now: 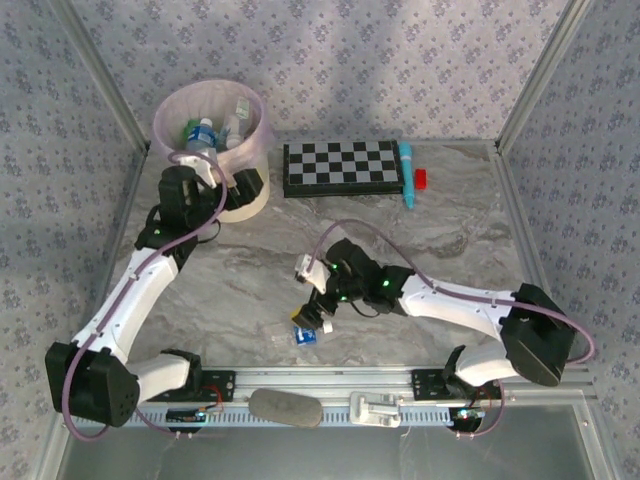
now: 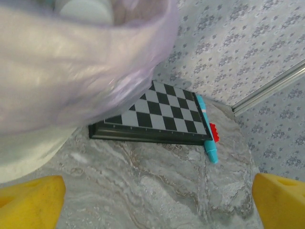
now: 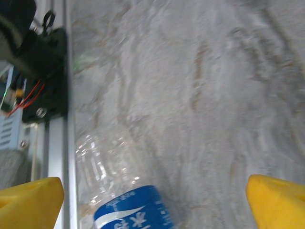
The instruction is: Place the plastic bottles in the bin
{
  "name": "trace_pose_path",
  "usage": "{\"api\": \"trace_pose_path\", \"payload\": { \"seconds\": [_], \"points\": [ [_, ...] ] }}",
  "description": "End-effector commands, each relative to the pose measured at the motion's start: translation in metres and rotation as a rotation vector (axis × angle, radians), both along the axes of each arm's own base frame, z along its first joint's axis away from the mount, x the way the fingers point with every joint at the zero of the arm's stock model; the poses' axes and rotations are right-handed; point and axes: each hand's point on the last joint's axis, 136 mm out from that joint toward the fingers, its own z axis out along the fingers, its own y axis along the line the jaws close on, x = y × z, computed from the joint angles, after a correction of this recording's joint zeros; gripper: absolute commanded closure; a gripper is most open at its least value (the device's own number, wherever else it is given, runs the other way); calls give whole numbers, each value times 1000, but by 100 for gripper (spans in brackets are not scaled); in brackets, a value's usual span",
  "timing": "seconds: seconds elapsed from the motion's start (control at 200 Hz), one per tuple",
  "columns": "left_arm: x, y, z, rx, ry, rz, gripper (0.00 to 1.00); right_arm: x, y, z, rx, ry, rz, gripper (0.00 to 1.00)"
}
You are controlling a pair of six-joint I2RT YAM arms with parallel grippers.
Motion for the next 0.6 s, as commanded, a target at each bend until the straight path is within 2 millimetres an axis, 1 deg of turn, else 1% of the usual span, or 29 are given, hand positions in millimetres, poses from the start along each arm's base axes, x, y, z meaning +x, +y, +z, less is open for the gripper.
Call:
{"api": "trace_pose_path", "payload": {
  "seconds": [0.0,0.1,0.195,0.34,0.465,0.595],
  "points": [
    [-8,2,9,-47,-23,15,0,-21,8,-11,-49,-13,117,0],
    [-10,6,1,-43,-11,35,0,-32,11,-26,-108,-27,161,0],
    [-9,7,-1,-46,-11,44,0,-35,12,-42,-166,-39,178,0],
    [-7,6,-1,-45,-13,44,0,-31,12,-60,-231,-62,177,0],
    [-6,6,-1,-40,-12,43,0,-28,8,-79,-293,-63,177,0],
    [-6,7,-5,-35,-3,47,0,-27,4,-97,-354,-46,178,0]
  ]
}}
